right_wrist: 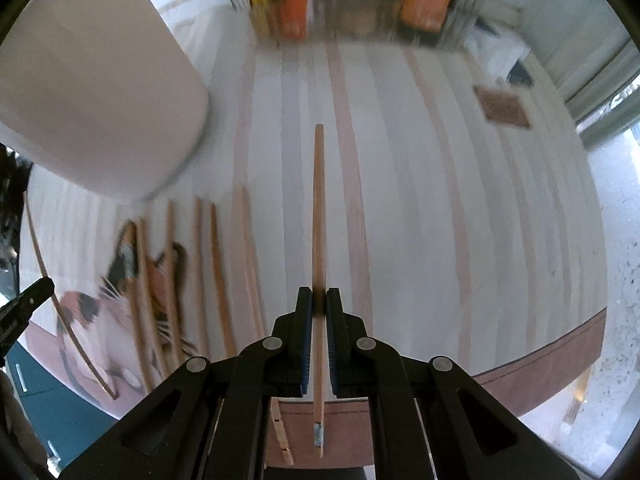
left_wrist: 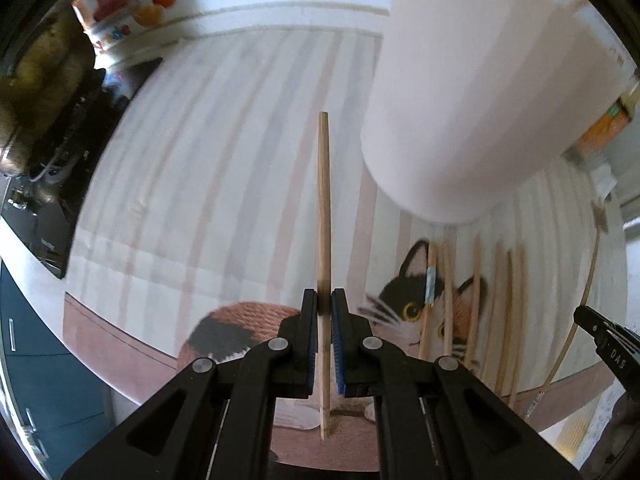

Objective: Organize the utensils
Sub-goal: 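Lift the left tool's chopstick over the pink holder while the right tool carries its own, then open the right tool over the pink holder while the left tool opens too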

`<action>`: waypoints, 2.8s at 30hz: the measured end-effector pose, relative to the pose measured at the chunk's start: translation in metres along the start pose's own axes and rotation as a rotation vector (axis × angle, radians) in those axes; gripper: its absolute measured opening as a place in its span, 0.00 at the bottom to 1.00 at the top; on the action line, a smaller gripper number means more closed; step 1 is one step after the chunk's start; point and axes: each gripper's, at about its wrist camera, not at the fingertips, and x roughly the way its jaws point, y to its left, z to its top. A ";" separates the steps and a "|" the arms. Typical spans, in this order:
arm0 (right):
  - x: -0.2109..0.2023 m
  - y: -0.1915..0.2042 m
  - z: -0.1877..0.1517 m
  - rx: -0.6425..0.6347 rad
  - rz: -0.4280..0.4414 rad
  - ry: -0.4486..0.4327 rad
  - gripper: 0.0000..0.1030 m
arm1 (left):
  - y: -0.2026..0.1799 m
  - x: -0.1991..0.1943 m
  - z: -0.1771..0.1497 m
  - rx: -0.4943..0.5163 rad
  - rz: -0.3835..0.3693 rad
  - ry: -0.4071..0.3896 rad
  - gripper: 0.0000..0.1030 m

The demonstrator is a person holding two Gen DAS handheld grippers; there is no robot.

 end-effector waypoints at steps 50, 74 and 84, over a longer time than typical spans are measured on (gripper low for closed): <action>-0.224 0.087 0.211 0.113 0.355 -0.661 0.07 | -0.008 -0.207 0.186 -0.179 -0.285 -0.539 0.04; -0.209 0.062 0.199 0.083 0.349 -0.552 0.44 | -0.004 -0.227 0.160 -0.077 -0.123 -0.555 0.79; -0.238 0.022 0.132 0.108 0.288 -0.624 0.70 | 0.015 -0.182 0.095 -0.084 -0.031 -0.487 1.00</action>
